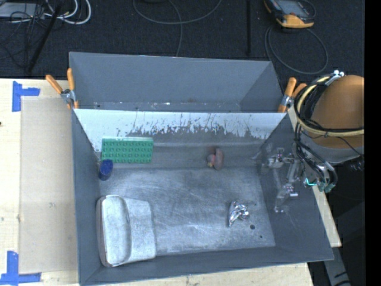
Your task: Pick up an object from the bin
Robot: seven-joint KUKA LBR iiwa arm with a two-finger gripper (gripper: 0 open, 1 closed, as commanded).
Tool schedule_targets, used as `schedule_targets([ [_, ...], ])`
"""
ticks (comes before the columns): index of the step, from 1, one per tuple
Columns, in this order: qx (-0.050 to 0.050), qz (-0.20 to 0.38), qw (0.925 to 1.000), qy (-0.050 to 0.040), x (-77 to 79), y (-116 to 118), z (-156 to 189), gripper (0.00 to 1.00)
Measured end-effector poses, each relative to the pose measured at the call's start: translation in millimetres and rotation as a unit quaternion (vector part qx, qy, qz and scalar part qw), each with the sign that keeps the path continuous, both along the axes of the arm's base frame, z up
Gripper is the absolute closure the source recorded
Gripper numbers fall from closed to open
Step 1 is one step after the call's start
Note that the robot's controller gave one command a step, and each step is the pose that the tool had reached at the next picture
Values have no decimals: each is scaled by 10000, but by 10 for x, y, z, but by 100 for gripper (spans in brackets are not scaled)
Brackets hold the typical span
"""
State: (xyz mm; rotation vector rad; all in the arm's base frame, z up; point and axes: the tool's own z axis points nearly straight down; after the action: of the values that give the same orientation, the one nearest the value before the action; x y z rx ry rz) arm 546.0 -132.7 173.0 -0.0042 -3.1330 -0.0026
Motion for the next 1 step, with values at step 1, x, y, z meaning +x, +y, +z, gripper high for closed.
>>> schedule_targets([
  [1, 0, 977, 9952, -56, -128, 209, -1029, 0],
])
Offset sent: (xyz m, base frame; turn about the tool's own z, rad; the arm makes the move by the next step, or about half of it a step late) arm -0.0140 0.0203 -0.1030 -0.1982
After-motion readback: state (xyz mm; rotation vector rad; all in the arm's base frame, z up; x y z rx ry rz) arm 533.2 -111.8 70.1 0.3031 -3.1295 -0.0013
